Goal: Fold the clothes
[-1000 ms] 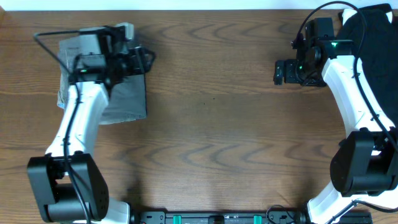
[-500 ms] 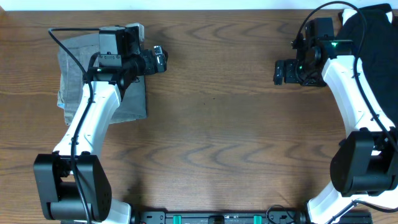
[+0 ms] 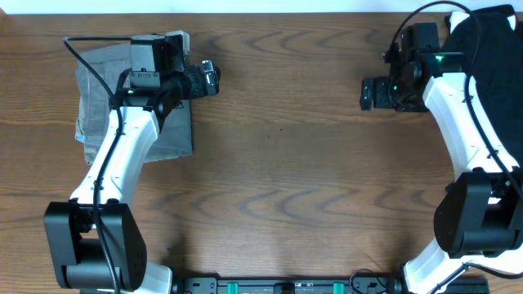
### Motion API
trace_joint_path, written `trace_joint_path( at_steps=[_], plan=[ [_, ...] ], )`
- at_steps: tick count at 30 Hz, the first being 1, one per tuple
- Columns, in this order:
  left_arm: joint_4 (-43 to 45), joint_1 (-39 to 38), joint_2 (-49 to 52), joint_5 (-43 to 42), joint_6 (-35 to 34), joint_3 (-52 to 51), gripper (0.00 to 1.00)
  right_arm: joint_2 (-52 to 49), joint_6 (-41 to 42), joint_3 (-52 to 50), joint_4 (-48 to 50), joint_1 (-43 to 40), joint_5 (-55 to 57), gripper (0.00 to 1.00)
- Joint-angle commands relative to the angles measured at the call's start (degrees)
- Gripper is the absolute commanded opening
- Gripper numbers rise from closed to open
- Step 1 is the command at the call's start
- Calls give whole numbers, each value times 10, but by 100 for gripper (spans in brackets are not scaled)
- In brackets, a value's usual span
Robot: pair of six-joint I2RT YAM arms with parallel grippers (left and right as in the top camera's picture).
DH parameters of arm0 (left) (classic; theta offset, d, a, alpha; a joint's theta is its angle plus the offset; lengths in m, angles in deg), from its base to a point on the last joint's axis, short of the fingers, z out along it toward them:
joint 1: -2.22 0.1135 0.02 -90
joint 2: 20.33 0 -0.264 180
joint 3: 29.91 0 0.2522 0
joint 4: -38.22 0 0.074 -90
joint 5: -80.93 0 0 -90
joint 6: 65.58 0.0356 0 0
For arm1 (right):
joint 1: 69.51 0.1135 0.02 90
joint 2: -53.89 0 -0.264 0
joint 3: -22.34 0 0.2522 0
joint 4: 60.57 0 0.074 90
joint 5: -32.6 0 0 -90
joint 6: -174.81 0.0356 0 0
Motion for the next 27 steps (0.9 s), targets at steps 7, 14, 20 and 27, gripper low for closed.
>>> trace_joint_path(
  at_steps=[7,14,20,27],
  plan=[
    [-1,1,4,9,-1,3,98,113,-30,-1,121,27,23,99],
    [-1,1,4,9,-1,3,98,213,-77,-1,199,61,22,99],
    [-1,1,4,9,-1,3,98,340,-105,-46,219,60,23,99],
    [-1,1,4,9,-1,3,98,595,-106,-241,331,59,0,99]
  ],
)
